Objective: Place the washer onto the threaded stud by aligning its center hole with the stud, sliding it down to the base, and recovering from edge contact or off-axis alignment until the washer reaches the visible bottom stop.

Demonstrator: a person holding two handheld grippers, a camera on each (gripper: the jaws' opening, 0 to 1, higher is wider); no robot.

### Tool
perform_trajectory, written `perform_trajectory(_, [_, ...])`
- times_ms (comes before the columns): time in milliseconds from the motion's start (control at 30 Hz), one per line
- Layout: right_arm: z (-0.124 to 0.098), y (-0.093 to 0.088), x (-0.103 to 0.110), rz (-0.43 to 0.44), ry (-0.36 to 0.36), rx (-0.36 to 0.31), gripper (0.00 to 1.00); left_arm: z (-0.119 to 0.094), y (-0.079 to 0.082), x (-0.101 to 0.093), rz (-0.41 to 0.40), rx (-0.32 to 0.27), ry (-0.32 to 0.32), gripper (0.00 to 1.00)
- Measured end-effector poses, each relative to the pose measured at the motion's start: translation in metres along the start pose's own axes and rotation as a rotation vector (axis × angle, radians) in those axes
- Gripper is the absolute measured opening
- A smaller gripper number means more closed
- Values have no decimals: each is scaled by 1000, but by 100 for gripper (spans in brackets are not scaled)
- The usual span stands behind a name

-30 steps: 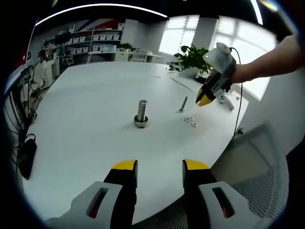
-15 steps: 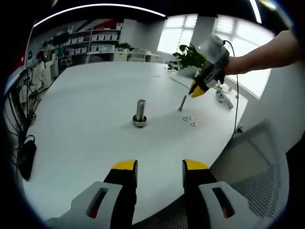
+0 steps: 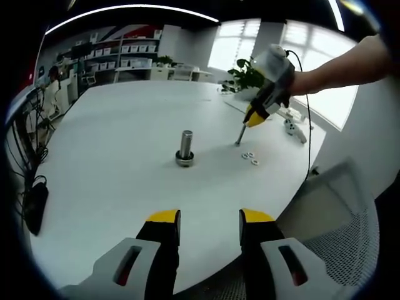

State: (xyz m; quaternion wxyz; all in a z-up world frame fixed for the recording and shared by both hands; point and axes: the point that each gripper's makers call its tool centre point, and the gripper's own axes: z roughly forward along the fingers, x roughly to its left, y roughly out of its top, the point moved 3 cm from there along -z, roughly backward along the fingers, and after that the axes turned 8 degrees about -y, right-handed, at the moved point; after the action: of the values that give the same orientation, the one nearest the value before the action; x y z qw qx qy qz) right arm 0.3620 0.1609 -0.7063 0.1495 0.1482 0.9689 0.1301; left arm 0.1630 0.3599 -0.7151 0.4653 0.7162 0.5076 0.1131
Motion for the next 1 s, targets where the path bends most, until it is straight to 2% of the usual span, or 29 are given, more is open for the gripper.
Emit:
perform_trajectory(633, [8, -2, 2, -10, 20, 22, 14, 0, 0, 1, -3, 2, 2, 35])
perform_trajectory(1000, [20, -6, 4, -13, 40, 43, 14, 0, 0, 0, -7, 3, 0, 35])
